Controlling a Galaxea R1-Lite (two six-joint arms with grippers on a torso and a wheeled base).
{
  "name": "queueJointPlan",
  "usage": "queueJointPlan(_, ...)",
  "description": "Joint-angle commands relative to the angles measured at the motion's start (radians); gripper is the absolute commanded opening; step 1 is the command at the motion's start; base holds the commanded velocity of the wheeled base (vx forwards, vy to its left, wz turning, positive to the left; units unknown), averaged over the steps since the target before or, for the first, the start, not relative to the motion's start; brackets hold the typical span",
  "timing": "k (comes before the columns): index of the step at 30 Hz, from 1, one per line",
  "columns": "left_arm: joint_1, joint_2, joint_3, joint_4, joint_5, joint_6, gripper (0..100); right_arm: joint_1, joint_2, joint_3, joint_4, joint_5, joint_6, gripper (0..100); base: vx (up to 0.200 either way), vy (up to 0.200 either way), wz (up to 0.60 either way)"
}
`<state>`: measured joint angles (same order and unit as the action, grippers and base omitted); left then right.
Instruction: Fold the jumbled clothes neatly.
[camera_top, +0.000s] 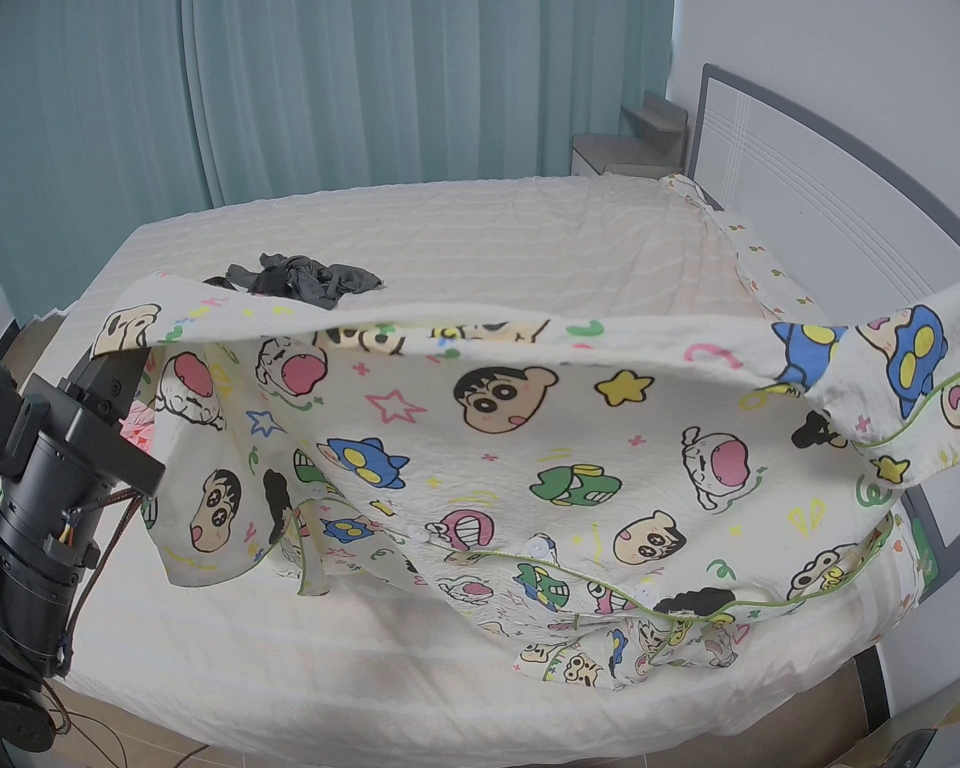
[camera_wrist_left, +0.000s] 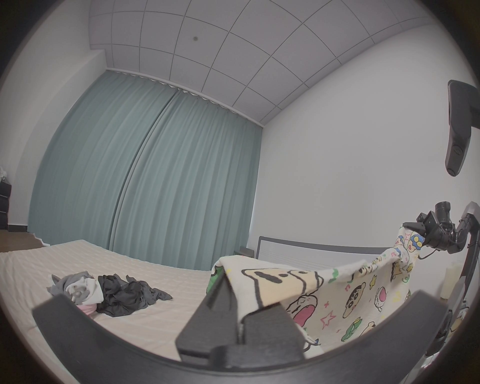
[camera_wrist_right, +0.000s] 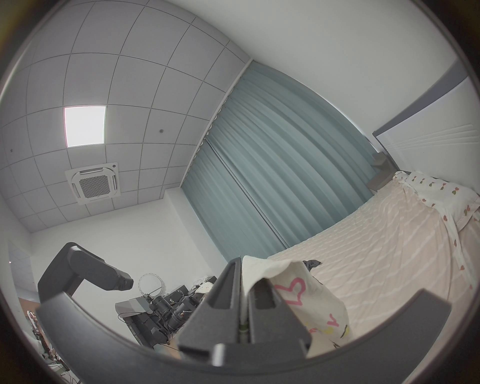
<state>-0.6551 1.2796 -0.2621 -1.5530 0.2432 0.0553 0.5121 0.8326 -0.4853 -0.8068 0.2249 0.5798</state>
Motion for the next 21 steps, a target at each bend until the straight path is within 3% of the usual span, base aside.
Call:
queueJointPlan(1, 0.000, 0.001, 0.001, -0.018, 0.001, 0.000, 0, -0.001, 0.002, 0.001, 0.000, 0.001, 0.000, 0, 0.000, -0.200, 0.00)
queueJointPlan(3, 0.000, 0.001, 0.007, -0.018, 0.001, 0.000, 0, -0.001, 0.002, 0.001, 0.000, 0.001, 0.000, 0, 0.000, -0.200, 0.00)
queueJointPlan(15, 0.002, -0.002, 0.029, -0.018, 0.001, -0.003, 0, 0.000, 0.008, 0.005, 0.001, 0.001, 0.000, 0, 0.000, 0.000, 0.00)
queueJointPlan(21, 0.002, -0.011, 0.038, -0.018, 0.001, -0.003, 0, 0.000, 0.008, 0.007, 0.003, 0.001, 0.000, 0, -0.200, 0.000, 0.00)
